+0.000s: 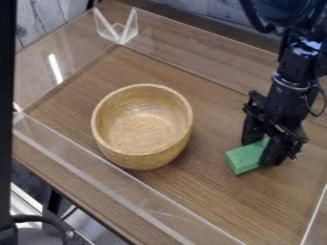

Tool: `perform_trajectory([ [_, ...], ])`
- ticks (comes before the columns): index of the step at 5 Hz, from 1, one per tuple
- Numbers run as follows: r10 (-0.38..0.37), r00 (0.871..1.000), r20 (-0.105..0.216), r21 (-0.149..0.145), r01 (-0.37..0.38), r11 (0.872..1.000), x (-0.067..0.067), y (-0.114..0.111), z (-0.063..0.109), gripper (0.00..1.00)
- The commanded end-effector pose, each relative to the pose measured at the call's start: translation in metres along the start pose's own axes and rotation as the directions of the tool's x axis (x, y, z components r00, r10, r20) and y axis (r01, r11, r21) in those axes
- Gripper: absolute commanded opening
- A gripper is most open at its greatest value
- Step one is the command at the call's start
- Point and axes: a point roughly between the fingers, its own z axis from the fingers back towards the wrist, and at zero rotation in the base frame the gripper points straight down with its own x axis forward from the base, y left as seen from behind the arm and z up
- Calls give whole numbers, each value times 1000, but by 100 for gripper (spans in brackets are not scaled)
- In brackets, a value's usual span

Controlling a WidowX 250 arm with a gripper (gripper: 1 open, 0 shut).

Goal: Put the green block in the brown bowl

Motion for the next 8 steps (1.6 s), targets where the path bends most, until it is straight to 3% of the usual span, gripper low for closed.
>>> perform_trajectory([
  [1,6,996,89,27,-8,1000,1,4,29,0],
  [5,29,993,117,32,-33,999,-9,7,41,0],
  [6,40,990,134,41,-46,998,-15,9,51,0],
  [8,125,976,179,81,-141,987,-41,32,92,0],
])
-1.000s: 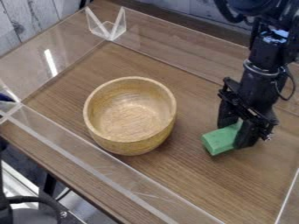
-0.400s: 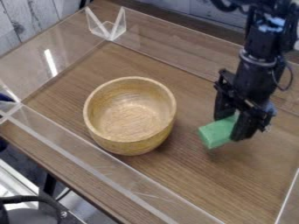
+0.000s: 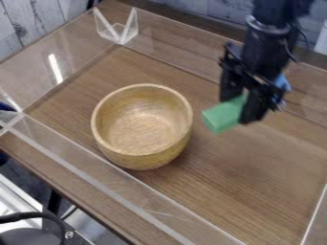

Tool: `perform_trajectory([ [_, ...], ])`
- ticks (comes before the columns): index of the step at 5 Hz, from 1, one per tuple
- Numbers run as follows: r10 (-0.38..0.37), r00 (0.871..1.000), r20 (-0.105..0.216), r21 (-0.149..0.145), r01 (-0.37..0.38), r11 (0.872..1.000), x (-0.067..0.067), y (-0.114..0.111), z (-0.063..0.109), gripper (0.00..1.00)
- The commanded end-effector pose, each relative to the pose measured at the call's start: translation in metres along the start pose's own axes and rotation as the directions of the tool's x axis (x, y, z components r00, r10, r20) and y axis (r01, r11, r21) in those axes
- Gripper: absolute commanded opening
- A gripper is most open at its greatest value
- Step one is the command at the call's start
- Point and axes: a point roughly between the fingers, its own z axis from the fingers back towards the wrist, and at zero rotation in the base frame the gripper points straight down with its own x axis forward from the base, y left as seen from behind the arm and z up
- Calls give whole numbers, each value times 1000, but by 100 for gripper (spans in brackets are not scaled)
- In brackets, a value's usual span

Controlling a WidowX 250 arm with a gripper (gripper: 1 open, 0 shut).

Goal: Put the green block in the brown bowl

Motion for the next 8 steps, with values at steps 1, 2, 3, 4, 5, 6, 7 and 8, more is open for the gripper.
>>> perform_trajectory([
  [1,65,995,75,33,-68,997,-11,32,29,0],
  [2,113,992,63,32,-116,993,-31,59,27,0],
  [3,152,987,50,21,-153,988,-52,70,20,0],
  [4,170,985,30,14,-170,985,-70,74,10,0],
  [5,171,985,22,7,-171,985,-74,73,4,0],
  [6,170,985,13,0,-170,986,-78,72,-3,0],
  [7,165,986,6,-8,-165,986,-82,70,-10,0],
  [8,159,987,-1,-15,-159,987,-84,68,-17,0],
])
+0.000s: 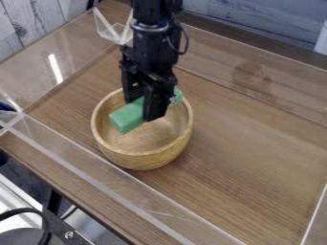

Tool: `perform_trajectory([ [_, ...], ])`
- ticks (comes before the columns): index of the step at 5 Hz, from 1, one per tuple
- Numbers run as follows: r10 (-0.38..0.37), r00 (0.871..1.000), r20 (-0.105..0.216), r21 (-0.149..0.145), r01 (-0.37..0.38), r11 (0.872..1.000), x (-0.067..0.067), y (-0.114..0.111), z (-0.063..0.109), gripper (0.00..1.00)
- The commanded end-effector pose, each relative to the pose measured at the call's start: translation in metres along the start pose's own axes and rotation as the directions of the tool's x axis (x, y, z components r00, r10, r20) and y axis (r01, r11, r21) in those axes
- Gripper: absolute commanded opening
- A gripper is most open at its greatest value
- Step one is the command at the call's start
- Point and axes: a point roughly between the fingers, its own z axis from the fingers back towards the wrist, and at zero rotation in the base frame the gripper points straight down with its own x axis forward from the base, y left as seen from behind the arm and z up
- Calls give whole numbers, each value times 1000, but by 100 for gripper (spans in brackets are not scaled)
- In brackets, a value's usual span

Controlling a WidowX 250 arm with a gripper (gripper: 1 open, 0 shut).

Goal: Put the green block in the brown bowl

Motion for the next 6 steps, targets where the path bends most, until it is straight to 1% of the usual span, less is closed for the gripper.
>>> perform_trajectory([
  [1,2,999,42,19,-3,1000,-1,3,7,0],
  [3,-6,1000,28,11,6,1000,-3,2,-3,0],
  [6,-14,1000,14,1,14,1000,-1,0,-12,0],
])
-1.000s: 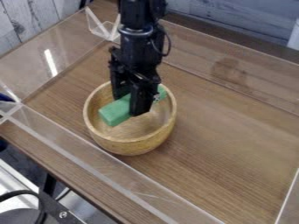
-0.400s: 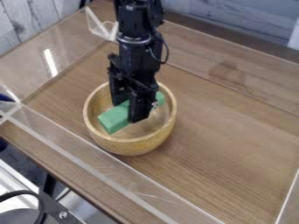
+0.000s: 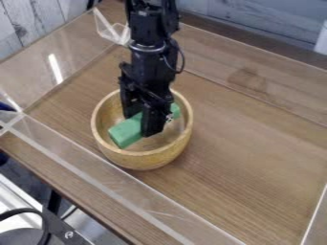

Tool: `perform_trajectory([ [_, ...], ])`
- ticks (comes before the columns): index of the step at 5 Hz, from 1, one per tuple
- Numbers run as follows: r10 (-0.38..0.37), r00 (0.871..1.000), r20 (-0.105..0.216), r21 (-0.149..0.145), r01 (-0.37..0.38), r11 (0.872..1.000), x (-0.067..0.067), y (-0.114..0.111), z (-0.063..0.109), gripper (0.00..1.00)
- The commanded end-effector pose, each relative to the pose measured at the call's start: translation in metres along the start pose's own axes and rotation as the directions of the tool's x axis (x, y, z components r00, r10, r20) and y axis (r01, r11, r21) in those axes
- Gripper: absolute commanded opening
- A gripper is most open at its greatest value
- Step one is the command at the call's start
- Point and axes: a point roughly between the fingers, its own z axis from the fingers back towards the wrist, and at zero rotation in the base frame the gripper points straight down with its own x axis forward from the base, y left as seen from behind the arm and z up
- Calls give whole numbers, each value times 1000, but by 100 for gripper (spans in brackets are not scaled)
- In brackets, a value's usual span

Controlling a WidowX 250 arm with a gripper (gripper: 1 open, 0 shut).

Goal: Put the green block in the brown bowl

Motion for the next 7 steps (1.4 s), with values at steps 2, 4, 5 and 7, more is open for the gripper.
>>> perform_trajectory([
  [2,1,1000,26,14,-1,1000,4,2,7,0],
  [4,1,1000,25,10,-2,1000,6,2,8,0],
  [5,2,1000,26,9,-2,1000,6,2,9,0],
  [7,3,1000,29,6,-3,1000,8,1,11,0],
])
